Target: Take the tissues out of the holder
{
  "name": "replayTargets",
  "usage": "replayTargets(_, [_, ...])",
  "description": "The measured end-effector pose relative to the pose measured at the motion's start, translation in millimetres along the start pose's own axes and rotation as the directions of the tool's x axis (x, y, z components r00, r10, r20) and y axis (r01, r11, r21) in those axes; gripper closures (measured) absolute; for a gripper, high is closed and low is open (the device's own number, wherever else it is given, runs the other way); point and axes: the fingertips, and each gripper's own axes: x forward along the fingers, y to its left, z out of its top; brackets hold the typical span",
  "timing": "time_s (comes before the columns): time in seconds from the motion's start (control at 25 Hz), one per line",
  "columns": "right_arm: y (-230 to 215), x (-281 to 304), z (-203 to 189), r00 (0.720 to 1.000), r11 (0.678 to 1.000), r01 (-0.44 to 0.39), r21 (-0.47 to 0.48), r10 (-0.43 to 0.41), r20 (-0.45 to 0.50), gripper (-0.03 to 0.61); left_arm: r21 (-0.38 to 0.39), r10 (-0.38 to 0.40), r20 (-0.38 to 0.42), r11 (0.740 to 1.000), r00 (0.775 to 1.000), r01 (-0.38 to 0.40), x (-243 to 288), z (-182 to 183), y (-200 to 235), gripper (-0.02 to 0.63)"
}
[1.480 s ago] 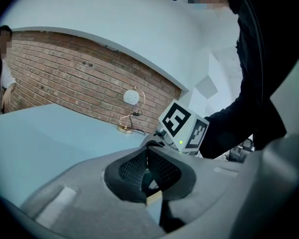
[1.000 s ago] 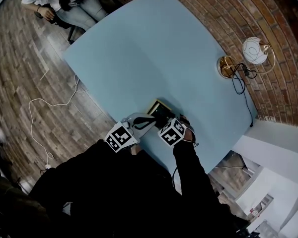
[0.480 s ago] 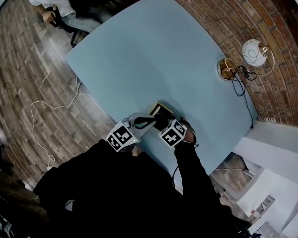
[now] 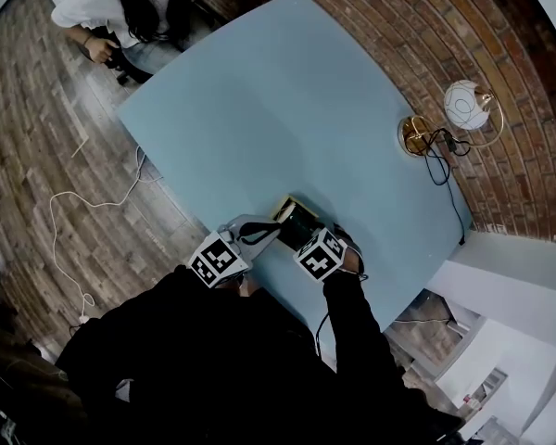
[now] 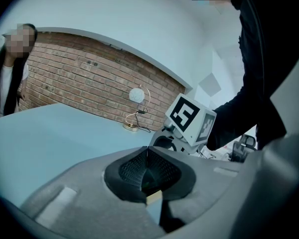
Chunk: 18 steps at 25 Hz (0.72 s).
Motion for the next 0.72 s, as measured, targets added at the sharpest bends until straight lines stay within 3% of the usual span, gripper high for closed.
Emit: replayTargets(0.72, [2.0,-37.5,5.9,1.0,1.0,0.022,0.009,-0.022,0.021,0.322,0.04,-0.008,0.018,0.999,1.0,0.008,-13.0,7.4,-14.2,0.603])
